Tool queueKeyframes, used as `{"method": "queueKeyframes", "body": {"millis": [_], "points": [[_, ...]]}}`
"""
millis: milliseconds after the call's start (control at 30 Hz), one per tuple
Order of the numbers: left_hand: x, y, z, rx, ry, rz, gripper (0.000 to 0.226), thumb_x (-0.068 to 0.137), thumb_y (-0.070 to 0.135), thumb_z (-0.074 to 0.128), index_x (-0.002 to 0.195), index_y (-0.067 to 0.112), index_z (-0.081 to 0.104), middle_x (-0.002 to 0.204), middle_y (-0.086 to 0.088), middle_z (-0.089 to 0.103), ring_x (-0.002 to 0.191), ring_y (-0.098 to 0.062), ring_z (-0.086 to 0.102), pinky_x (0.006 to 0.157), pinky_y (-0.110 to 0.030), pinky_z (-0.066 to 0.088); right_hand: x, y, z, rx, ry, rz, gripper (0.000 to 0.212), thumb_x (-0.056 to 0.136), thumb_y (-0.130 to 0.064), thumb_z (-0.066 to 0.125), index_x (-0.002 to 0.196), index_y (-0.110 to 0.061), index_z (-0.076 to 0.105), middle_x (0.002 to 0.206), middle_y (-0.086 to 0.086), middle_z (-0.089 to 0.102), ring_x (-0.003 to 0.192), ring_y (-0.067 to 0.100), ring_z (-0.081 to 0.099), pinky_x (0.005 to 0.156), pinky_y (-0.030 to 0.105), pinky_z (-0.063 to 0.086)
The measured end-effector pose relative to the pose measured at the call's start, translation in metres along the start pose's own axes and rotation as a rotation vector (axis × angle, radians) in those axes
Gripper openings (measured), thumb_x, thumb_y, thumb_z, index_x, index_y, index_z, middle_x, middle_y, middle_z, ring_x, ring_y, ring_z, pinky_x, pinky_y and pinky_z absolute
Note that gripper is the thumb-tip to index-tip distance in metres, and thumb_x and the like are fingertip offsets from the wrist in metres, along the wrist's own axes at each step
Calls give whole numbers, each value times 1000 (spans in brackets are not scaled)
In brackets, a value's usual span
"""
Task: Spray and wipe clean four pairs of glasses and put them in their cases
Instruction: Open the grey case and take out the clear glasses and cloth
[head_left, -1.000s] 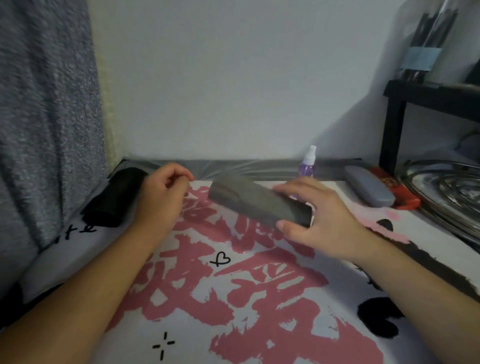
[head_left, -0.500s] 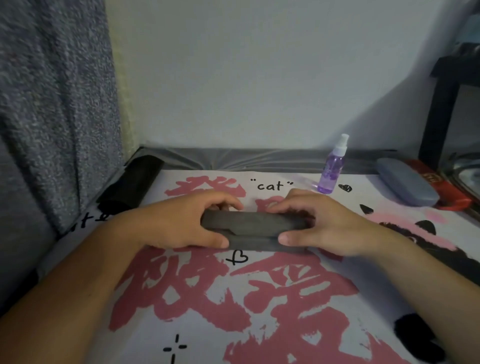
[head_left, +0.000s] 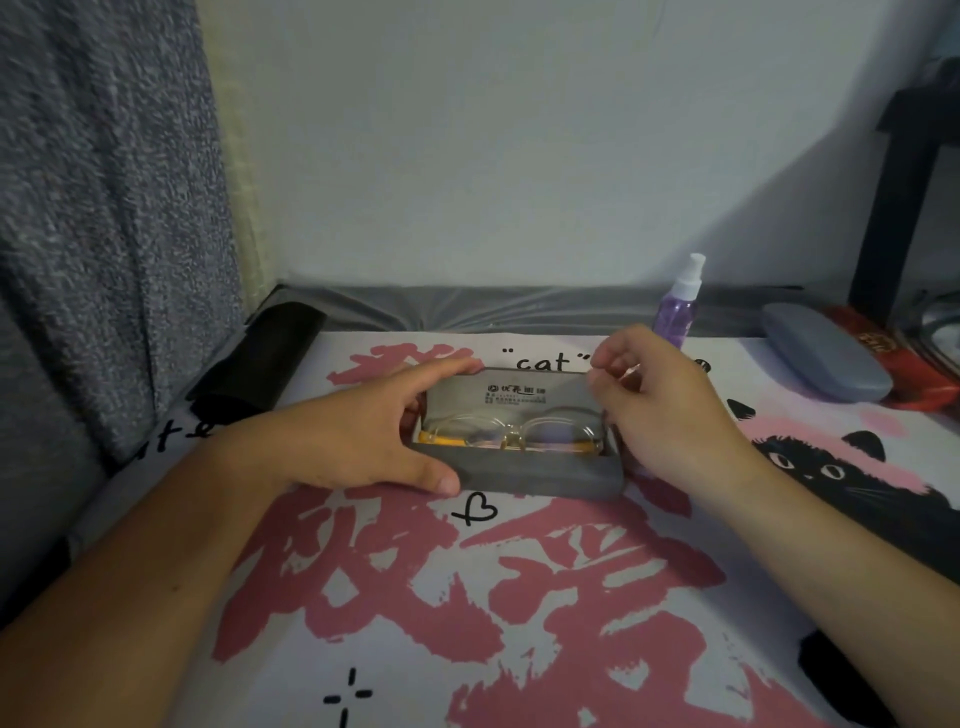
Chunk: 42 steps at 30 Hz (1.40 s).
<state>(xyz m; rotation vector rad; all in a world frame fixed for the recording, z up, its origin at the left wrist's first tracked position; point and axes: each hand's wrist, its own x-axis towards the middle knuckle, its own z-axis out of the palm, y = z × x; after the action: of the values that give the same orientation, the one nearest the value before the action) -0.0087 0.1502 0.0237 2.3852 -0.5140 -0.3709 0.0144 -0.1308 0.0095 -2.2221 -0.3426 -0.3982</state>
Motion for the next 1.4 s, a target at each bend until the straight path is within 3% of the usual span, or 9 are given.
{"method": "queueKeyframes", "body": {"millis": [167, 267, 467, 667, 767, 900, 1067, 1233, 1400], "points": [[1, -1, -1, 62, -9, -54, 110, 62, 63, 84, 139, 78, 6, 129, 45, 26, 122, 12, 42, 105, -17, 38, 2, -3, -6, 166, 73, 75, 36, 89, 8, 53, 86, -28, 60, 104, 2, 60, 83, 16, 68, 76, 39, 59], [0, 2, -1, 100, -17, -78, 107, 62, 66, 82, 136, 80, 5, 138, 33, 32, 125, 5, 45, 109, -24, 39, -1, -9, -21, 45, -4, -43, 14, 94, -17, 64, 83, -22, 70, 113, -7, 53, 106, -1, 53, 86, 7, 41], [0, 2, -1, 130, -11, -95, 109, 61, 71, 80, 139, 78, 5, 143, 27, 29, 131, 1, 40, 113, -30, 38, -5, -2, -18, -386, -323, -92, 69, 82, -75, 25, 71, -23, 68, 126, -8, 44, 130, 16, 32, 105, 25, 22], [1, 0, -1, 140, -8, -100, 111, 59, 74, 78, 141, 76, 3, 143, 26, 29, 134, -2, 38, 115, -30, 35, -5, -5, -26, -206, -521, -64, 19, 89, -46, 66, 82, -29, 68, 134, -7, 42, 135, 5, 32, 110, 21, 28], [0, 2, -1, 163, -16, -115, 110, 57, 76, 74, 140, 76, 2, 143, 27, 28, 133, -1, 37, 114, -29, 34, -4, -6, -37, -78, -566, -43, 1, 88, -28, 74, 88, -29, 74, 140, -11, 42, 133, -11, 35, 97, -2, 27], [-5, 0, -12, 113, -21, -23, 95, 57, 85, 70, 137, 77, 20, 145, 25, 34, 131, 0, 44, 110, -28, 39, -1, -4, -39, 5, -477, -97, 15, 86, -17, 78, 84, -32, 76, 130, -12, 51, 126, -7, 45, 90, 0, 33], [-9, 10, -22, -208, 499, 90, 20, 94, 48, 61, 106, 40, 75, 110, 16, 72, 104, -5, 68, 97, -35, 52, -2, -4, -39, -30, -173, -283, 17, 85, -9, 78, 84, -26, 75, 89, -10, 70, 79, 15, 61, 72, 31, 49], [-2, 25, -1, -53, 598, 274, 21, 95, 38, 57, 105, 36, 76, 92, 4, 70, 85, -12, 65, 76, -28, 50, -6, -10, -37, -133, 119, -615, 5, 87, 2, 73, 85, -3, 74, 94, 4, 67, 87, 12, 62, 82, 23, 50], [3, 22, 6, 138, 624, 361, 41, 92, 43, 55, 126, 25, 68, 95, 11, 60, 84, -14, 61, 73, -15, 45, -14, -13, -28, -257, 120, -818, 19, 98, -4, 56, 90, 3, 72, 101, 15, 66, 83, 26, 63, 73, 33, 54]]}}
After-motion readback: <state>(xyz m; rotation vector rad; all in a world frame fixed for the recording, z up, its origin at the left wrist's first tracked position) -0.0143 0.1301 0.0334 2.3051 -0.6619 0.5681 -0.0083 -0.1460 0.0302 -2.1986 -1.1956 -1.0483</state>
